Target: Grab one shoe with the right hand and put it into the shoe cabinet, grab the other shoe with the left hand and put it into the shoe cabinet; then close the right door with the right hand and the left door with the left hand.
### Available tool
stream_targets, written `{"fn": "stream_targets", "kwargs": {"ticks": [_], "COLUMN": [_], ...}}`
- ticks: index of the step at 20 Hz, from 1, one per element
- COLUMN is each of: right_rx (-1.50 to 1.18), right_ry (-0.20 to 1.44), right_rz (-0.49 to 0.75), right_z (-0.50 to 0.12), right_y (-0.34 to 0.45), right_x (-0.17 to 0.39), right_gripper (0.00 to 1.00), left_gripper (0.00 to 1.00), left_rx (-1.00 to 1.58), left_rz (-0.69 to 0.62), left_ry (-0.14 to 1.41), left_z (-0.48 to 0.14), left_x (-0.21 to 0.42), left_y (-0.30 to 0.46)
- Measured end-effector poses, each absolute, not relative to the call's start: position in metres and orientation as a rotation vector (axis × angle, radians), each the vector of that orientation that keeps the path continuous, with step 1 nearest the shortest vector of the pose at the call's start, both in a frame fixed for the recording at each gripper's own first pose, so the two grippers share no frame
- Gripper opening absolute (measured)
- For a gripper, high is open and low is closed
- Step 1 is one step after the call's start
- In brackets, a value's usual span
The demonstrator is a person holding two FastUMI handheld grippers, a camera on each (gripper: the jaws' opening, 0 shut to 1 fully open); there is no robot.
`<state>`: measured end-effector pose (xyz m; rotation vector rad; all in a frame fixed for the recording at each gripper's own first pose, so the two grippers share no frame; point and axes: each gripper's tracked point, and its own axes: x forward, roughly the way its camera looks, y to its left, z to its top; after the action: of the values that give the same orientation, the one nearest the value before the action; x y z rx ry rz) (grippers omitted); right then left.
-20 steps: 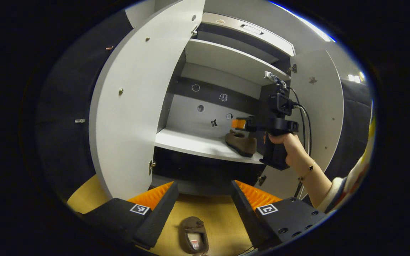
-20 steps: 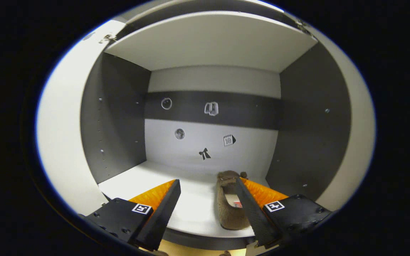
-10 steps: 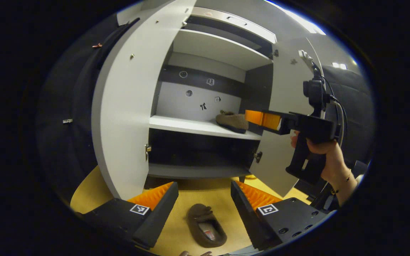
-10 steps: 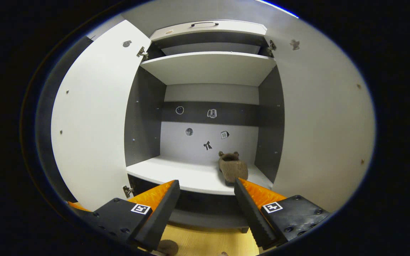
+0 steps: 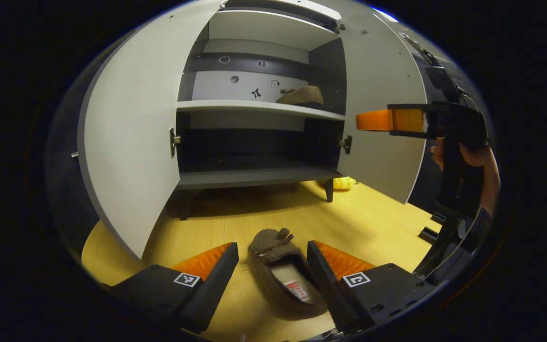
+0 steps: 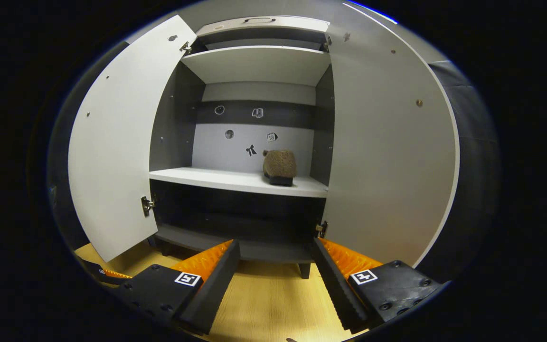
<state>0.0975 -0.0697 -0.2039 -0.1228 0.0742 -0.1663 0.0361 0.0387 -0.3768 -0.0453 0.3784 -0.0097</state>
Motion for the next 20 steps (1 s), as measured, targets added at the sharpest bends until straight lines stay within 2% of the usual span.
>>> {"fn": "stream_targets", "kwargs": {"ticks": [1,2,3,4,10,16,20], "right_rx": [-0.125,-0.131,-0.136,-0.139,-0.158,-0.160,-0.169], "right_ry": [0.086,0.097,0.106,0.119,0.171,0.236,0.265], "right_rz": [-0.171,-0.172,-0.170,-0.163,-0.140,-0.122,-0.102], "right_z": [-0.211,-0.217,-0.223,-0.229,-0.252,-0.275,-0.284], "right_y": [-0.072,-0.073,-0.073,-0.073,-0.077,-0.088,-0.091], "right_x": [0.096,0.095,0.095,0.095,0.094,0.095,0.097], "right_gripper": [0.95,0.98,0.98,0.98,0.98,0.99,0.99], "left_gripper": [0.91,0.88,0.79,0.75,0.71,0.58,0.42], "left_rx": [-0.058,-0.080,-0.097,-0.109,-0.170,-0.178,-0.149], "left_rz": [-0.001,-0.002,0.009,0.023,0.047,0.053,0.085], "left_ry": [0.394,0.409,0.423,0.435,0.458,0.481,0.489], "left_z": [-0.389,-0.400,-0.411,-0.419,-0.446,-0.462,-0.466], "left_x": [0.037,0.038,0.040,0.041,0.058,0.085,0.104], "left_y": [0.039,0.038,0.040,0.044,0.046,0.042,0.053]}}
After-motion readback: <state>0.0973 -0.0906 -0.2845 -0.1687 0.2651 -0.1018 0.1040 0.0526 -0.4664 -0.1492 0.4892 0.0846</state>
